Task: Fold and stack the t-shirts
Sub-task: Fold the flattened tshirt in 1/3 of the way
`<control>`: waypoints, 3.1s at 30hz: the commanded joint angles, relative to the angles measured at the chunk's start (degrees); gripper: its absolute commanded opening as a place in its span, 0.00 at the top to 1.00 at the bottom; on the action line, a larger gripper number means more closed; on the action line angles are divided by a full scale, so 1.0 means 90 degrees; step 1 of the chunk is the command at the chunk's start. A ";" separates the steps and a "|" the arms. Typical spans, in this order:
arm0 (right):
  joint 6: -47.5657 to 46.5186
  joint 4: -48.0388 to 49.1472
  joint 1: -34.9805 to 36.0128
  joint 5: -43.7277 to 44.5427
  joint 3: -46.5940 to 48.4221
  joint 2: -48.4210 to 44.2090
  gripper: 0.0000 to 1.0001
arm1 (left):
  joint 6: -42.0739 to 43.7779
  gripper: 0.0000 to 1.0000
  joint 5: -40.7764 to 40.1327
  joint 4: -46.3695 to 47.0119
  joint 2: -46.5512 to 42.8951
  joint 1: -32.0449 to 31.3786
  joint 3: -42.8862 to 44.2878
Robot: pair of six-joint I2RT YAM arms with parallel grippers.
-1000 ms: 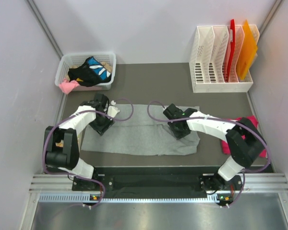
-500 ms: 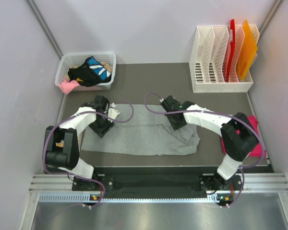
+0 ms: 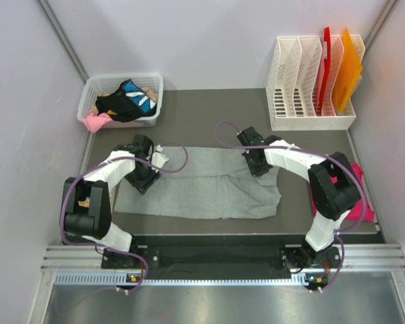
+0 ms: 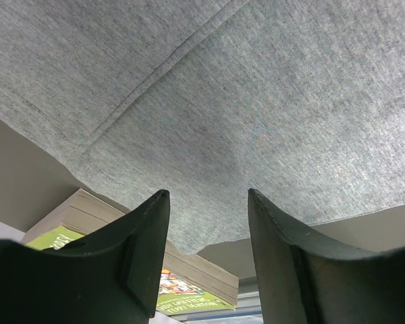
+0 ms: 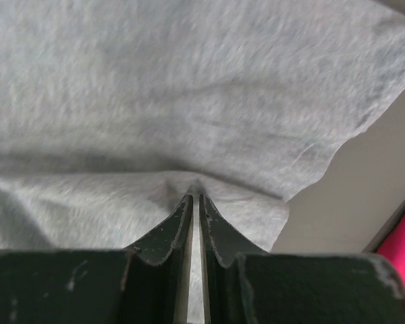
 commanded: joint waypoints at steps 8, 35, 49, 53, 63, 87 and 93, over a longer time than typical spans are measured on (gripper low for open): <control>-0.0027 0.0304 -0.0602 -0.0402 0.1528 0.1101 0.77 | -0.0158 0.45 0.0148 0.0032 0.0053 -0.0007 0.0079; 0.0843 0.0196 0.0462 -0.1310 -0.1078 -0.1603 0.60 | -0.0266 0.48 0.0206 -0.0055 0.0199 -0.0007 0.0294; 0.0315 0.0518 -0.0172 -0.0929 -0.0034 -0.0314 0.61 | -0.0188 0.48 0.0119 -0.0026 0.0160 -0.0007 0.0167; 0.0179 0.0567 -0.0435 -0.0939 0.0250 -0.0031 0.62 | -0.0178 0.48 0.0089 0.0003 0.0180 -0.0007 0.0128; 0.0149 0.0655 -0.0924 -0.1046 0.1049 0.0662 0.63 | -0.0139 0.48 0.0060 0.0013 0.0209 0.0003 0.0118; 0.1320 0.0107 -0.1090 -0.1964 -0.0342 -0.1397 0.62 | -0.0217 0.50 0.0148 -0.0085 0.0141 0.0003 0.0118; 0.1506 0.0683 -0.1129 -0.2170 -0.0814 -0.1145 0.62 | -0.0168 0.56 0.0119 -0.0134 0.0111 0.0003 0.0118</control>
